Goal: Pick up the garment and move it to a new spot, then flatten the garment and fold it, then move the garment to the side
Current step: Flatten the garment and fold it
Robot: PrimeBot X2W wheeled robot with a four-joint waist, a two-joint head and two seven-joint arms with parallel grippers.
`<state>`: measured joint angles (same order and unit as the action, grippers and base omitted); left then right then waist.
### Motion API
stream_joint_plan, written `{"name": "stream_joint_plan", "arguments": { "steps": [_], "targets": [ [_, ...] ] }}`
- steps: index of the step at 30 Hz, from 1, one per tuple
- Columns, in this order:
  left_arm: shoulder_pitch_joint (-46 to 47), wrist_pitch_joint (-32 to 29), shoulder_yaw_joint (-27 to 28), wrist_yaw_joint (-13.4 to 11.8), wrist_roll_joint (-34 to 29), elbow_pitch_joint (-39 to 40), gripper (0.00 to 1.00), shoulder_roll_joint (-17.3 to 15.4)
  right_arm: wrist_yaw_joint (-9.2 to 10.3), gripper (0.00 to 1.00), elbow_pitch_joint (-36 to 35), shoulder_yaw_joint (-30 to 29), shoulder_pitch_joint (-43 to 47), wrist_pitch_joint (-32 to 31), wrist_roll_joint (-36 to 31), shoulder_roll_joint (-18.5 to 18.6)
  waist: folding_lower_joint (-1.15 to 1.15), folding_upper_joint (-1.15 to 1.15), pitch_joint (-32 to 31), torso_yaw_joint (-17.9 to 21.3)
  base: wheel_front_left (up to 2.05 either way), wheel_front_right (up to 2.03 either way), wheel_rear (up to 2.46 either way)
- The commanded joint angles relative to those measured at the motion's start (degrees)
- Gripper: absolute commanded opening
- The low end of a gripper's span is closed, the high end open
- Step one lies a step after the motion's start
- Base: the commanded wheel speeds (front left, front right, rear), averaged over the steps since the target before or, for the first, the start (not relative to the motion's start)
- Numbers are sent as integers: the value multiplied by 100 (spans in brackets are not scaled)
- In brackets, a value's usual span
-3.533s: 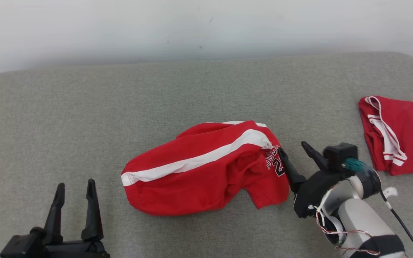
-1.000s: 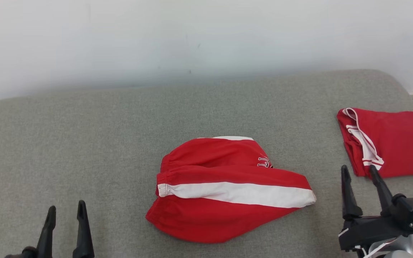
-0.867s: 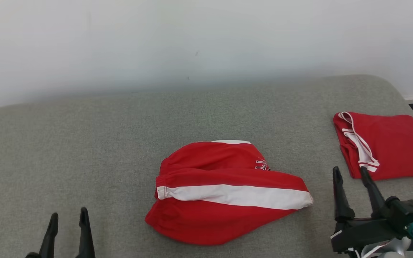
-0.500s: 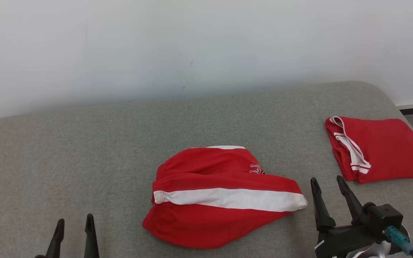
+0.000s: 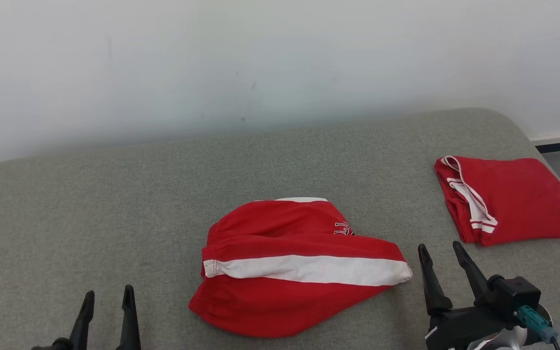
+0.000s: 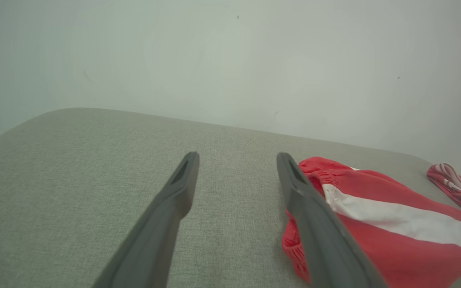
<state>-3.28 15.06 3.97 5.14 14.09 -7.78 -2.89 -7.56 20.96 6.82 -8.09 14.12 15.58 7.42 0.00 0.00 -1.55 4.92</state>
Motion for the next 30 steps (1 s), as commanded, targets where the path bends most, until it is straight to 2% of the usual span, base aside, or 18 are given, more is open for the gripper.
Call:
{"name": "stream_joint_plan", "arguments": {
  "steps": [1, 14, 20, 30],
  "targets": [
    [14, 12, -1, 20, -27, -4, 100, 0, 17, 100, 3, -2, -38, 19, 47, 35, 0, 0, 14, 1, 0, 0, 0],
    [80, 12, -132, 62, -67, -26, 100, 1, 17, 100, 48, 4, -85, 50, 10, 36, 0, 0, 87, 12, 0, 0, 0],
    [381, -12, -588, 166, 28, -533, 100, -20, 17, 100, 100, -92, -109, -13, -17, 75, 0, 0, 150, 22, 0, 0, 0],
    [1379, -512, -1408, 227, 242, -1440, 100, -62, 17, 100, 362, -121, -286, -249, -15, 30, 0, 0, 531, 113, 0, 0, 0]
  ]
}}
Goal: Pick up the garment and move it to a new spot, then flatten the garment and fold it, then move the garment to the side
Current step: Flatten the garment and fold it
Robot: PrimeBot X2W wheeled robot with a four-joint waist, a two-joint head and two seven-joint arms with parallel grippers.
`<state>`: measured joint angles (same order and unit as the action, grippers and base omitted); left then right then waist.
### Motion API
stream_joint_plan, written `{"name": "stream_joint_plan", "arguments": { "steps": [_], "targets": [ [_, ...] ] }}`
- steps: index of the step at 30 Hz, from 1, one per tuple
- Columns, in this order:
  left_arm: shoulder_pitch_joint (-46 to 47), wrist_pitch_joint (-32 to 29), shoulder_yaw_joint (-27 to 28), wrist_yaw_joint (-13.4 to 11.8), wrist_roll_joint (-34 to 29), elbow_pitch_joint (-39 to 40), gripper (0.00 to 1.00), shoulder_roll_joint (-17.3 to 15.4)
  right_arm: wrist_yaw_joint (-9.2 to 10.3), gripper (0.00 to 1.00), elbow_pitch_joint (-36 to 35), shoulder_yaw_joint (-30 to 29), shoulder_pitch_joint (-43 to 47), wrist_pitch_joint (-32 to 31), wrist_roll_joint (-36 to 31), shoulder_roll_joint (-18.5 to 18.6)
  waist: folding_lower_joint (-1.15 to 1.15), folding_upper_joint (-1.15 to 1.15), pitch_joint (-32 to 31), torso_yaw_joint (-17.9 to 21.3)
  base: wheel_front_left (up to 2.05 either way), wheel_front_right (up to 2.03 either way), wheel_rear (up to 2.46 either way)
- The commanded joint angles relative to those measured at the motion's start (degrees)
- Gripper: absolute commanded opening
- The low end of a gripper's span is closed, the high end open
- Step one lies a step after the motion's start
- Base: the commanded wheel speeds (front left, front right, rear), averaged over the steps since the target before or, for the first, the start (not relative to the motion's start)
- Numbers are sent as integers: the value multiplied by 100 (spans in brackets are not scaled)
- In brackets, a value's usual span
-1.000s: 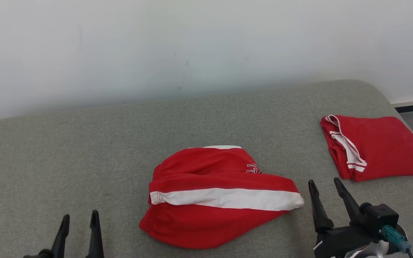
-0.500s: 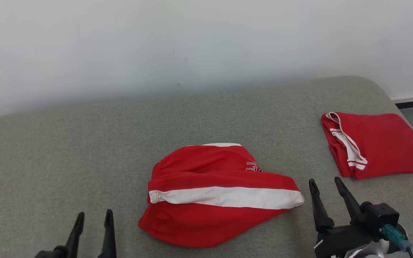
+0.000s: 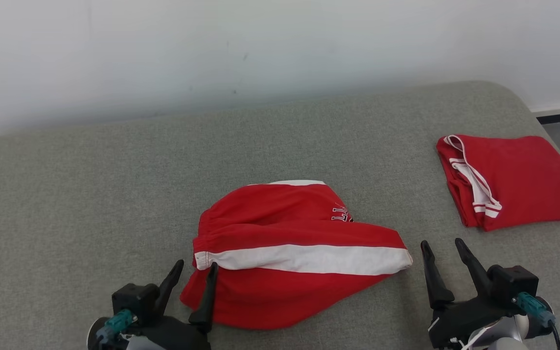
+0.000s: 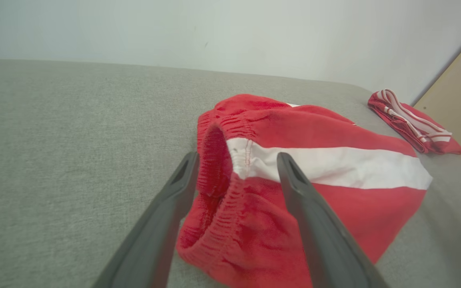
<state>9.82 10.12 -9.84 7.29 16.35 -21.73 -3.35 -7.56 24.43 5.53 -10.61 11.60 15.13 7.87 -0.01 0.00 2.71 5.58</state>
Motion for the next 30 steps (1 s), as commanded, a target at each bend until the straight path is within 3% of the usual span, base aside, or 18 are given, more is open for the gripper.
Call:
{"name": "stream_joint_plan", "arguments": {
  "steps": [1, 9, 10, 11, 12, 13, 30],
  "targets": [
    [153, -46, -76, 7, 27, -102, 100, -25, 17, 100, 49, 22, -62, 4, 55, -14, 1, 0, 151, 64, 0, 0, 0],
    [506, 160, -253, 9, 111, -390, 100, -102, 17, 100, 366, 182, -312, -83, 189, -25, 1, 0, 445, 149, 0, 0, 0],
    [527, 180, -268, 10, 122, -413, 85, -111, 17, 100, 424, 204, -338, -112, 232, -30, 1, 0, 469, 148, 0, 0, 0],
    [552, 209, -286, 10, 131, -440, 30, -128, 17, 100, 471, 226, -371, -136, 264, -27, 1, 0, 486, 147, 0, 0, 0],
    [582, 221, -303, 10, 142, -460, 7, -143, 17, 100, 523, 253, -398, -169, 315, -33, 1, 0, 505, 143, 0, 0, 0],
    [603, 236, -320, 10, 149, -481, 0, -153, 17, 100, 582, 284, -419, -219, 357, -41, 1, 0, 518, 138, 0, 0, 0],
    [605, 391, -576, 13, 273, -613, 0, -254, 17, 100, 1316, 659, -859, -413, 1610, -197, 1, 0, 640, 33, 0, 0, 0]
  ]
}}
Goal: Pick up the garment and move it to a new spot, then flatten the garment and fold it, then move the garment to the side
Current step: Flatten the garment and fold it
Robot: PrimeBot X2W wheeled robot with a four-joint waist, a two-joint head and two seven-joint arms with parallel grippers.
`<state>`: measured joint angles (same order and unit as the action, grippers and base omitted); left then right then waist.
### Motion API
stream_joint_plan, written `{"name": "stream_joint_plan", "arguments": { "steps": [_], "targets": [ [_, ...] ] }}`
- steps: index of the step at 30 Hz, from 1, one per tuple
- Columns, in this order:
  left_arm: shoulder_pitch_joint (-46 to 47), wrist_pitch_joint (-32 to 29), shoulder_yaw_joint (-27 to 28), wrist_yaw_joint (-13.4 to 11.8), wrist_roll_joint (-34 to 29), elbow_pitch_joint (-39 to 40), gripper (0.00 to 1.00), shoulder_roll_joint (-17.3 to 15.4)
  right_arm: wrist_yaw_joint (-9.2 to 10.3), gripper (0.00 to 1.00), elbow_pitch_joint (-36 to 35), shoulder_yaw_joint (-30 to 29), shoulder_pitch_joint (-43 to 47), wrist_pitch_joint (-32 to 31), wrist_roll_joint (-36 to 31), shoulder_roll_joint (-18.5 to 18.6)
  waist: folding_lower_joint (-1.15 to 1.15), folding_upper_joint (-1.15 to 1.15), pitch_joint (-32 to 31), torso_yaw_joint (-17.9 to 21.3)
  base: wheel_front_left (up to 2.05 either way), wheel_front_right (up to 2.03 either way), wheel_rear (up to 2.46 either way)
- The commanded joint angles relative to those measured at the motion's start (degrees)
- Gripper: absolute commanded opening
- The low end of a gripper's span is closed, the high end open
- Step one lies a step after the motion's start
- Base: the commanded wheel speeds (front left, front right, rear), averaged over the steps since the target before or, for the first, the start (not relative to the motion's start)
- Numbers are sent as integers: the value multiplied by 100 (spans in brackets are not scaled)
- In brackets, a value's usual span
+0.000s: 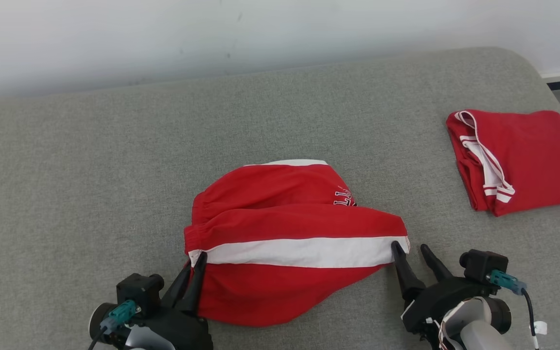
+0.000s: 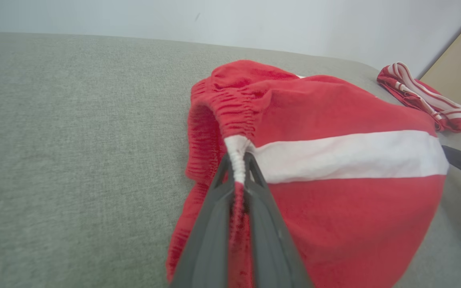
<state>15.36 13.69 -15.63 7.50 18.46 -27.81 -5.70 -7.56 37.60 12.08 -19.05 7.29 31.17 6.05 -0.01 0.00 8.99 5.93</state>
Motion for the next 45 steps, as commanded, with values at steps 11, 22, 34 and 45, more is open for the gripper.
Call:
{"name": "stream_joint_plan", "arguments": {
  "steps": [11, 22, 34, 45],
  "targets": [
    [176, 53, -119, -8, 87, -3, 0, -69, 17, 100, 831, 475, -524, -112, -79, 161, 1, 0, 149, -69, 0, 0, 0],
    [166, 78, -114, -35, 137, 5, 0, -95, 17, 0, 1126, 483, -704, 279, -371, 121, 1, 0, 125, -52, 0, 0, 0],
    [203, 29, -94, -8, 642, 696, 0, 43, 17, 0, 233, 438, -748, 645, -654, 283, 1, 0, -70, -66, 0, 0, 0],
    [1056, -904, -144, -10, 1896, 2062, 0, 24, 17, 0, -1899, 179, -1010, -259, -374, 650, 1, 0, -33, -39, 0, 0, 0]
  ]
}}
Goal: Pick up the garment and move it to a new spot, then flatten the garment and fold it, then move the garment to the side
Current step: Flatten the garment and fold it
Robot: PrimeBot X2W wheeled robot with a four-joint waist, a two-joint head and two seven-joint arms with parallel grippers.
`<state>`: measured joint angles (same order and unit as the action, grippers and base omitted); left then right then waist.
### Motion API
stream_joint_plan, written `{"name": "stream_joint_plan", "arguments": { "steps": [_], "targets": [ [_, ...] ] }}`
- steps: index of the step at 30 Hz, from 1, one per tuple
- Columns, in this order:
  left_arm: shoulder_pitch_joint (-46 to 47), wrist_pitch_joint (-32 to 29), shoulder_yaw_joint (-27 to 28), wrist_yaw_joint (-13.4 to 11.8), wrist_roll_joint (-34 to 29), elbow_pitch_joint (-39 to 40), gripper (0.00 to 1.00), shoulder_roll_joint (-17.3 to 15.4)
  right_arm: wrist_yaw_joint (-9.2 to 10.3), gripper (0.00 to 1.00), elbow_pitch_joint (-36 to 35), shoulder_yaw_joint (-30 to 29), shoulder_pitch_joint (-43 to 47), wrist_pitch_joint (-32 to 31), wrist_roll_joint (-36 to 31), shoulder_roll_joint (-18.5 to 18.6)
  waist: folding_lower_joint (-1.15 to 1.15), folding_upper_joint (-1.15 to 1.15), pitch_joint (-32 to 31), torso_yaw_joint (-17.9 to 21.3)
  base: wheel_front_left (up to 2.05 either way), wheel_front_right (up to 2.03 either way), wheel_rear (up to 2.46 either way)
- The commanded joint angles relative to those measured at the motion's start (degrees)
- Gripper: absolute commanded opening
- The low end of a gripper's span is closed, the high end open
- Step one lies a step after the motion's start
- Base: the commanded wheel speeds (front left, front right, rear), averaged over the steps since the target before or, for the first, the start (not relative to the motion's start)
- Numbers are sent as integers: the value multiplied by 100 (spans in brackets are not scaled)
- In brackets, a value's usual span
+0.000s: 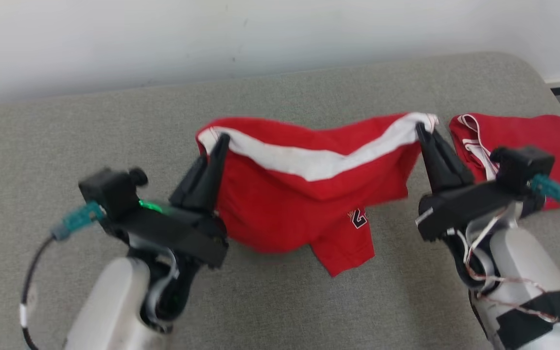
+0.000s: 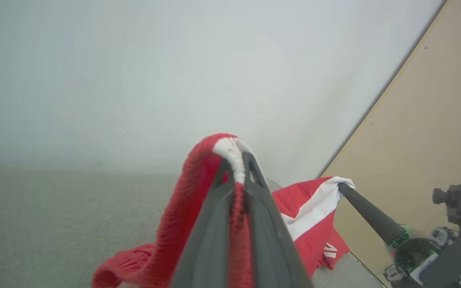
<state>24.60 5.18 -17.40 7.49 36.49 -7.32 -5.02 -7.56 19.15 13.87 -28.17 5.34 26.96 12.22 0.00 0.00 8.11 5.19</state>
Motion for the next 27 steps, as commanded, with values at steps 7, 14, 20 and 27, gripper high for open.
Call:
{"name": "stream_joint_plan", "arguments": {
  "steps": [7, 14, 20, 27],
  "targets": [
    [1559, -734, 383, -7, 712, -377, 0, -389, 16, 0, -77, 231, -1474, -978, 718, -75, 0, 0, 777, 389, 0, 0, 0],
    [3451, -1086, 792, -95, 613, -656, 0, -965, 16, 0, 776, 328, -3560, -992, 761, -168, 0, 0, 2196, 597, 0, 0, 0],
    [4965, -467, 1090, -165, 305, -895, 0, -1097, 17, 0, 1398, 110, -5129, -147, 422, -188, 0, 0, 3066, 516, 0, 0, 0],
    [5890, 732, 1444, -93, 324, -1108, 0, -991, 21, 0, 1773, -306, -6248, 944, -376, -226, 0, 0, 3389, 381, 0, 0, 0]
  ]
}}
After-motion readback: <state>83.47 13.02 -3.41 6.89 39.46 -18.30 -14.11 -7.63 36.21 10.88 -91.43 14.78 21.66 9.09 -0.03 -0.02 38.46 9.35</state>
